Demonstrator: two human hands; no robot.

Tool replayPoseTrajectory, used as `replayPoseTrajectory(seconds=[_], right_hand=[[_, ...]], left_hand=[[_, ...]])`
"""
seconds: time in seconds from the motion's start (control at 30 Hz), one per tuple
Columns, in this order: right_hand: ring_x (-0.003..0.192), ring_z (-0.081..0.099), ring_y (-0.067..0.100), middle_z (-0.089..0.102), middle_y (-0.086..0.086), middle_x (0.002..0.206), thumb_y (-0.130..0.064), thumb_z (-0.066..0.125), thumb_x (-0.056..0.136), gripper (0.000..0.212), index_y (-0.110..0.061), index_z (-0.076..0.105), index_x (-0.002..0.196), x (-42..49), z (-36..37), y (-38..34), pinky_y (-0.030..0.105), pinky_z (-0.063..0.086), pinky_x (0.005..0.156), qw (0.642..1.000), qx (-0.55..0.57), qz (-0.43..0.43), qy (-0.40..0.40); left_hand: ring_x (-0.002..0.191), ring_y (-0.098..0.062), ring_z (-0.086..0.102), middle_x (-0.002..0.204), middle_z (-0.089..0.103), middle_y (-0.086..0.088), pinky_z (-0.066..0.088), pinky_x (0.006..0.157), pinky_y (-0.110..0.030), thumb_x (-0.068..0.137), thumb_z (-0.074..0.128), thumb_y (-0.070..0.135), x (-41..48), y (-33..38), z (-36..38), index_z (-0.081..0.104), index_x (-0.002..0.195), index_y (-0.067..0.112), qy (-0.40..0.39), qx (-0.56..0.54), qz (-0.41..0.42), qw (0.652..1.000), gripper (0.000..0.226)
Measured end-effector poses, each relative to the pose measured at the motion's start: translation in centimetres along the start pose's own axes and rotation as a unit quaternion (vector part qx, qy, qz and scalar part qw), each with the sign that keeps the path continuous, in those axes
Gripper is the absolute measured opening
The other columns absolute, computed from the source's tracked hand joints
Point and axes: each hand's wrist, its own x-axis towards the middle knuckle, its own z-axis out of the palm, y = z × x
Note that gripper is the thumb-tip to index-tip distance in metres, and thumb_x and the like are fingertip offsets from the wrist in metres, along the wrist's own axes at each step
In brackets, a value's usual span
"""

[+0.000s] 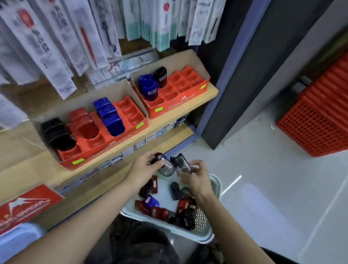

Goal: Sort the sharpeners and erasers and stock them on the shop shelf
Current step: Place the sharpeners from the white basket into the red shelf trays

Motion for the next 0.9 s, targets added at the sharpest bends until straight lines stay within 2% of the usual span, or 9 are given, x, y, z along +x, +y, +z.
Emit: replayPoseTrajectory(seconds=[0.13,0.23,0.3,0.4,0.53,0.6,0.67,0.77,0.9], right_hand=[[0.084,0.061,0.028,0.052,0.011,0.108,0.005,0.063,0.082,0.038,-0.019,0.041,0.101,-2.2,-1.1,-4.5,0.029,0.053,0.061,0.998,-0.021,-0.041,-0.054],[0.092,0.064,0.037,0.051,0.012,0.111,0.009,0.058,0.082,0.057,-0.031,0.043,0.119,-3.4,-1.7,-8.4,0.029,0.054,0.060,0.990,-0.046,-0.085,-0.104],[0.085,0.066,0.031,0.054,0.010,0.107,0.007,0.059,0.084,0.056,-0.032,0.047,0.121,-3.9,-2.0,-10.9,0.029,0.055,0.063,0.984,-0.041,-0.116,-0.131],[0.076,0.061,0.021,0.058,0.010,0.092,0.008,0.064,0.080,0.043,-0.023,0.049,0.106,-3.3,-1.9,-13.6,0.028,0.053,0.067,0.978,-0.030,-0.170,-0.117],[0.085,0.064,0.033,0.067,0.015,0.095,0.002,0.073,0.074,0.048,-0.033,0.047,0.094,-0.3,-0.5,-16.1,0.045,0.054,0.082,0.967,-0.056,-0.232,-0.086],[0.079,0.065,0.018,0.067,0.009,0.096,-0.001,0.075,0.075,0.050,-0.032,0.045,0.102,2.1,0.1,-17.4,0.036,0.053,0.075,0.962,-0.065,-0.257,-0.070],[0.091,0.062,0.009,0.063,0.002,0.106,-0.001,0.073,0.078,0.053,-0.028,0.044,0.113,4.4,0.9,-19.0,0.028,0.052,0.081,0.953,-0.085,-0.280,-0.079],[0.107,0.056,0.011,0.057,-0.007,0.113,-0.010,0.073,0.079,0.048,-0.023,0.046,0.116,7.8,2.2,-20.5,0.030,0.046,0.096,0.920,-0.200,-0.328,-0.074],[0.103,0.046,0.010,0.054,0.003,0.115,-0.015,0.070,0.082,0.039,-0.013,0.047,0.113,10.9,3.5,-21.1,0.027,0.040,0.092,0.817,-0.407,-0.404,-0.061]], left_hand=[[0.110,-0.016,0.055,0.112,0.060,0.003,0.042,0.099,-0.034,0.087,0.065,0.024,-2.6,5.4,-1.5,0.057,0.109,0.017,0.010,0.004,0.060,0.998,0.024],[0.109,-0.015,0.055,0.113,0.062,-0.002,0.041,0.095,-0.028,0.085,0.068,0.019,-3.9,8.9,-2.7,0.058,0.113,0.011,0.013,0.021,0.113,0.993,0.031],[0.101,-0.015,0.056,0.102,0.062,0.001,0.043,0.088,-0.025,0.084,0.068,0.013,-4.3,10.9,-3.3,0.055,0.105,0.013,0.020,0.018,0.132,0.991,0.025],[0.092,-0.008,0.056,0.091,0.060,0.009,0.040,0.074,-0.011,0.084,0.069,0.012,-4.3,13.0,-4.0,0.054,0.095,0.019,0.061,0.040,0.169,0.983,0.019],[0.083,0.010,0.050,0.090,0.057,0.020,0.038,0.068,-0.003,0.084,0.068,0.011,-3.8,14.1,-4.5,0.061,0.097,0.021,0.136,0.052,0.209,0.967,0.018],[0.084,0.005,0.051,0.094,0.058,0.019,0.037,0.070,-0.007,0.084,0.068,0.012,-3.0,14.7,-5.1,0.063,0.105,0.019,0.162,0.071,0.206,0.963,0.023],[0.093,-0.004,0.053,0.102,0.059,0.013,0.037,0.079,-0.017,0.084,0.069,0.015,-2.0,15.3,-6.1,0.063,0.111,0.021,0.182,0.086,0.194,0.960,0.028],[0.097,-0.007,0.054,0.105,0.059,0.013,0.038,0.085,-0.023,0.083,0.070,0.018,-1.1,15.6,-7.3,0.062,0.111,0.026,0.212,0.097,0.181,0.955,0.029],[0.092,-0.003,0.054,0.101,0.058,0.014,0.039,0.083,-0.020,0.084,0.069,0.018,-0.3,15.5,-7.6,0.062,0.110,0.027,0.219,0.097,0.165,0.957,0.028]])
